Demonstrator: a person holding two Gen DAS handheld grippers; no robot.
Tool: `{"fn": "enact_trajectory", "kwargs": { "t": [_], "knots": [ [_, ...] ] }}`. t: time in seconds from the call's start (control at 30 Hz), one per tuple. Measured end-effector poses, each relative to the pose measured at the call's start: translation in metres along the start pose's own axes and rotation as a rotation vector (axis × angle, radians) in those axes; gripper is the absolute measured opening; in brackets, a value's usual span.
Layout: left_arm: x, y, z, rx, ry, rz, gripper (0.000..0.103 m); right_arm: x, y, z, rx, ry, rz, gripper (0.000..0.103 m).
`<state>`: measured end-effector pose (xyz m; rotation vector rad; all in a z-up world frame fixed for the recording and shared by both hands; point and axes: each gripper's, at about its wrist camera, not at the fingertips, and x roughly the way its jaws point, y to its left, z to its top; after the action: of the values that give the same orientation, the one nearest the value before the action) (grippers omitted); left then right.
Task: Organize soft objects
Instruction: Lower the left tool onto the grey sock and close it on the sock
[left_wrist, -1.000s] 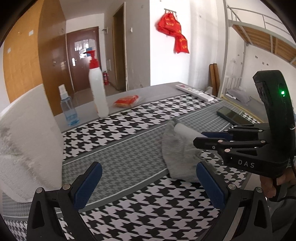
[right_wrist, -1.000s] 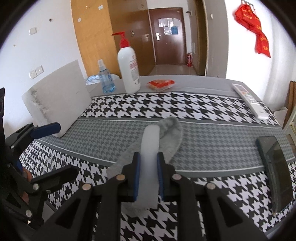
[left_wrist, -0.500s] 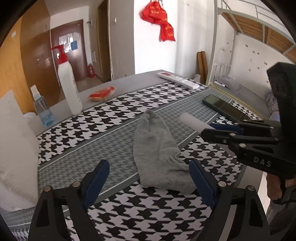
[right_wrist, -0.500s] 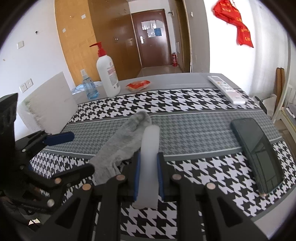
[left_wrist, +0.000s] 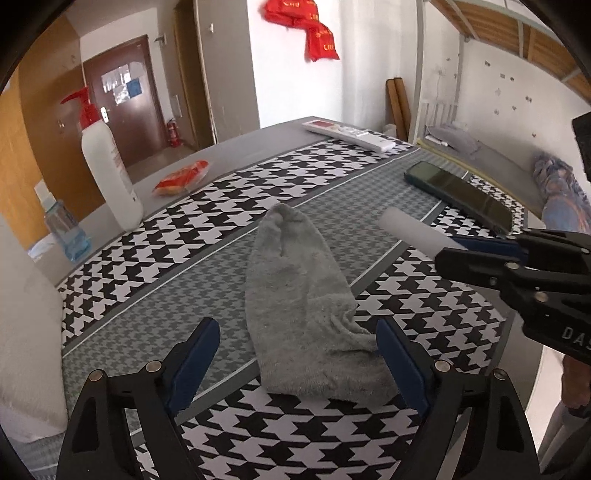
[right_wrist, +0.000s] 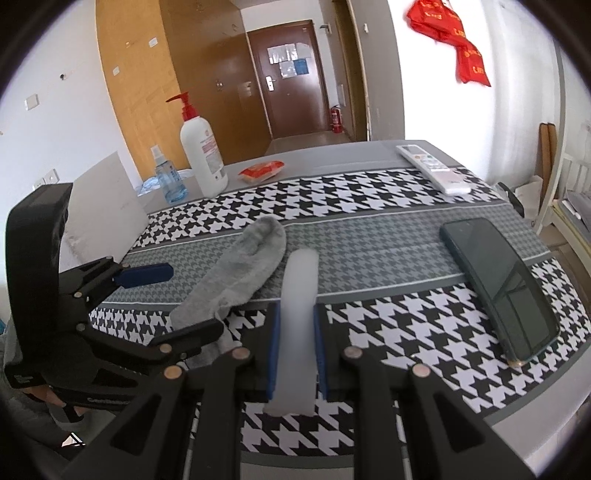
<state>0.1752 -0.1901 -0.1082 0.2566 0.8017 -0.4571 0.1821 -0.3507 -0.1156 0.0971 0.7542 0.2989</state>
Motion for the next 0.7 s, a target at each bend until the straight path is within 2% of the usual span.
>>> {"fn": "enact_trajectory", "kwargs": {
  "t": [0.07, 0.5, 0.7],
  "knots": [
    [0.003, 0.0, 0.002, -0.004, 0.007, 0.004, 0.082, -0.001, 0.0, -0.001, -0.002, 0.0, -0.001, 0.021],
    [0.023, -0.004, 0.002, 0.003, 0.065, -0.019, 0.071, -0.004, -0.001, -0.002, 0.001, -0.003, 0.001, 0.021],
    [0.025, -0.004, 0.003, -0.006, 0.071, -0.054, 0.058, -0.009, -0.001, -0.002, 0.001, -0.011, -0.005, 0.021]
  ]
}}
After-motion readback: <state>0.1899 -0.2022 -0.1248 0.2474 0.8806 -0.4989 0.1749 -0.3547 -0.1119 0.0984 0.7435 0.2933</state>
